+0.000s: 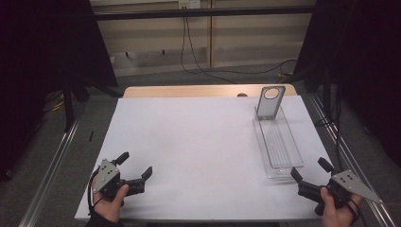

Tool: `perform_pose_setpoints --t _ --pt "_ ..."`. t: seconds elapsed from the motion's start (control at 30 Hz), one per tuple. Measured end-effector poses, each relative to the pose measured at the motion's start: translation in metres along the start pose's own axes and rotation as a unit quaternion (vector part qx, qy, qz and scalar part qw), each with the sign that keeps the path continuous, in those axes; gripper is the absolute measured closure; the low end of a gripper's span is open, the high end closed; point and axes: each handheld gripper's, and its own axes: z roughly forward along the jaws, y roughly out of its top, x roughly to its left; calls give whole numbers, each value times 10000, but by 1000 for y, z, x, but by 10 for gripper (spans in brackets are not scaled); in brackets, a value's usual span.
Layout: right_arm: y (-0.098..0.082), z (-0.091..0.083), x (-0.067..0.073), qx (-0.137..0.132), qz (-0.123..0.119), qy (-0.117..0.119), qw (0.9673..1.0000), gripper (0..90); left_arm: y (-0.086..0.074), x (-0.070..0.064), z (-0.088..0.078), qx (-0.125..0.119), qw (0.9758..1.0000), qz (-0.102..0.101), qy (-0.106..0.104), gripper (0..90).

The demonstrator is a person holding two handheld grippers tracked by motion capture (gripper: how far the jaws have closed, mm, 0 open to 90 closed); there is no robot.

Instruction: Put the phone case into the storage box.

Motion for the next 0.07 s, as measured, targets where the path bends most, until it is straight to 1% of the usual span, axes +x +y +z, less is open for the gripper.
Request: perform_pose_setpoints --t 0.07 --pt "0 1 0 3 21 -8 10000 0 0 0 1 19 10000 1 -19 25"
